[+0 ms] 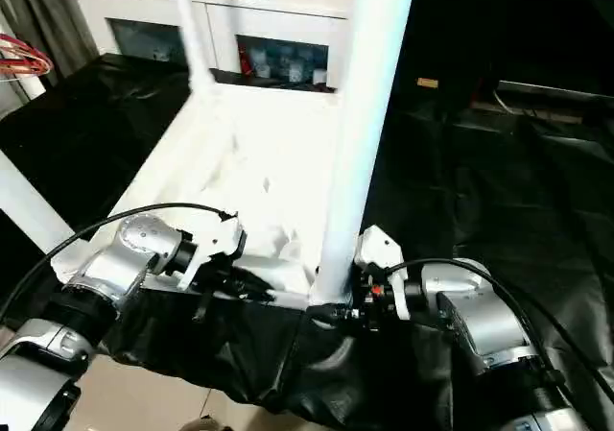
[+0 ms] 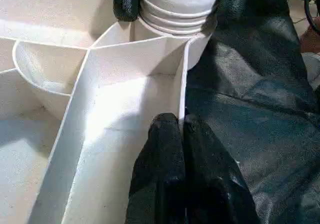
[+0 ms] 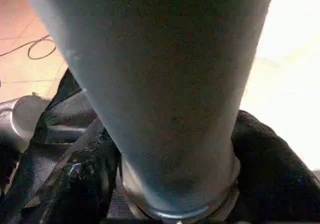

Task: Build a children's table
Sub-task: Rotate leg to tighten

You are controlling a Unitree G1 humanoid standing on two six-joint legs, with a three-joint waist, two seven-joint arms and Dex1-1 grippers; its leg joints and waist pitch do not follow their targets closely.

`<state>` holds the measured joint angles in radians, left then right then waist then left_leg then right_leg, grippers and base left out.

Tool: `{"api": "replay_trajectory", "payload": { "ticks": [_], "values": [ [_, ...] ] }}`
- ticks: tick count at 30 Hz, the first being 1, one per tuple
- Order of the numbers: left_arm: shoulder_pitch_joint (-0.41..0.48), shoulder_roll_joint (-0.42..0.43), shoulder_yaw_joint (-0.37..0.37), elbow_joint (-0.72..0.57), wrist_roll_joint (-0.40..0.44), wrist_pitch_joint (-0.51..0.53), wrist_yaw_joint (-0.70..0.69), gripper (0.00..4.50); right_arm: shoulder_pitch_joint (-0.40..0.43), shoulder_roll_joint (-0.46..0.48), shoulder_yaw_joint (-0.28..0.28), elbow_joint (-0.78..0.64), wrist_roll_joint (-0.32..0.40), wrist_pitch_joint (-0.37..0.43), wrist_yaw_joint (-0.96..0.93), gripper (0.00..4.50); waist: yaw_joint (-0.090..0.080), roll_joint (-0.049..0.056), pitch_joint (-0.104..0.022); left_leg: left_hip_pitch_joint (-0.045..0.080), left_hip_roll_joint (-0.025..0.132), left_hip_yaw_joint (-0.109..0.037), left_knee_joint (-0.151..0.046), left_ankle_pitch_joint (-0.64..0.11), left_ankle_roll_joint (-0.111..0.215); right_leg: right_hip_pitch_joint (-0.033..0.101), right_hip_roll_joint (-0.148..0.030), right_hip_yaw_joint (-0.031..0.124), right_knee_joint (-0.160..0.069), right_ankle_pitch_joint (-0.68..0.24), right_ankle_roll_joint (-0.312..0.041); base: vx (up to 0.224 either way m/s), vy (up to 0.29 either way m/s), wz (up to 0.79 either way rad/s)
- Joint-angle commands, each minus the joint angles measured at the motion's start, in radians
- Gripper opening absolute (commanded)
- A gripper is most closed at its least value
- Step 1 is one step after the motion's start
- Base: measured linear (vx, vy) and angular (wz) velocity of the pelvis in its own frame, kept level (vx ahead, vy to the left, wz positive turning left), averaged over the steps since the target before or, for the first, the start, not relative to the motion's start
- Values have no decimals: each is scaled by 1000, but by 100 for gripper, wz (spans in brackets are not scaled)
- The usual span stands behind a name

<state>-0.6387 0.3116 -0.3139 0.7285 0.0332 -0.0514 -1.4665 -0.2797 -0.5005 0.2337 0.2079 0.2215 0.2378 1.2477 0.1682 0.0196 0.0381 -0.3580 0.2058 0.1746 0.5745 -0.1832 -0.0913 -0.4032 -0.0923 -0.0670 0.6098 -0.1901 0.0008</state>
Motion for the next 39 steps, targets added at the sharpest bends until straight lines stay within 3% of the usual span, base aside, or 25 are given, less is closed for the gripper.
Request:
{"api": "replay_trajectory", "payload": {
  "ticks": [1, 7, 13, 15, 18, 20, 27, 28, 35, 39],
  "values": [
    [-13, -8, 12, -26, -31, 4, 27, 0, 17, 24, 72, -38, 11, 9, 54, 299, -3, -14, -56, 0, 27, -1, -62, -181, 64, 54, -54, 41, -67, -147, -221, 0, 0, 0],
    [-6, -13, 23, -31, -35, 3, 47, 0, 15, 50, 53, -30, 11, 6, 19, 275, -3, -15, -56, 0, 25, -1, -61, -175, 64, 54, -54, 40, -66, -140, -221, 0, 0, 0],
    [-28, -47, 60, 3, -24, 12, 173, 0, -20, 135, -8, 61, -23, -34, -167, 272, -10, -16, -52, -1, 23, -3, -68, -211, 36, 53, -56, 39, -76, -239, -194, 0, 0, 0],
    [-43, -65, 76, 21, -18, 16, 243, 0, -46, 183, -40, 124, -50, -43, -289, 271, -26, -22, -49, -2, 19, -6, -74, -234, 11, 53, -58, 36, -85, -332, -161, 0, 0, 0],
    [-61, -104, 102, 37, -13, 34, 354, 0, -88, 255, -74, 230, -94, -57, -474, 270, -44, -21, -49, -3, 16, -8, -75, -231, -2, 51, -57, 35, -89, -357, -147, 0, 0, 0],
    [-63, -123, 108, 37, -7, 42, 401, 0, -103, 291, -88, 266, -102, -54, -545, 270, -51, -21, -50, 1, 16, -6, -73, -226, 4, 47, -57, 38, -89, -337, -157, 0, 0, 0],
    [-56, -197, 113, 20, 5, 67, 536, 0, -149, 415, -127, 389, -144, -95, -774, 270, -54, -15, -57, -3, 15, -2, -66, -147, 28, 53, -51, 39, -70, -152, -203, 0, 0, 0],
    [-53, -208, 110, 12, 7, 70, 547, 0, -153, 427, -124, 402, -153, -111, -792, 326, -53, -15, -58, -3, 15, -3, -66, -145, 31, 55, -52, 38, -69, -146, -204, 0, 0, 0],
    [-24, -212, 77, -16, 8, 64, 506, 0, -161, 434, -129, 414, -159, -154, -801, 383, -53, -9, -56, -1, 15, -1, -66, -173, 48, 55, -50, 40, -73, -148, -204, 0, 0, 0],
    [-14, -187, 62, -27, 11, 57, 449, 0, -152, 392, -119, 377, -142, -176, -696, 383, -52, -8, -56, 0, 15, -1, -66, -179, 51, 55, -50, 40, -73, -144, -206, 0, 0, 0]
  ]
}}
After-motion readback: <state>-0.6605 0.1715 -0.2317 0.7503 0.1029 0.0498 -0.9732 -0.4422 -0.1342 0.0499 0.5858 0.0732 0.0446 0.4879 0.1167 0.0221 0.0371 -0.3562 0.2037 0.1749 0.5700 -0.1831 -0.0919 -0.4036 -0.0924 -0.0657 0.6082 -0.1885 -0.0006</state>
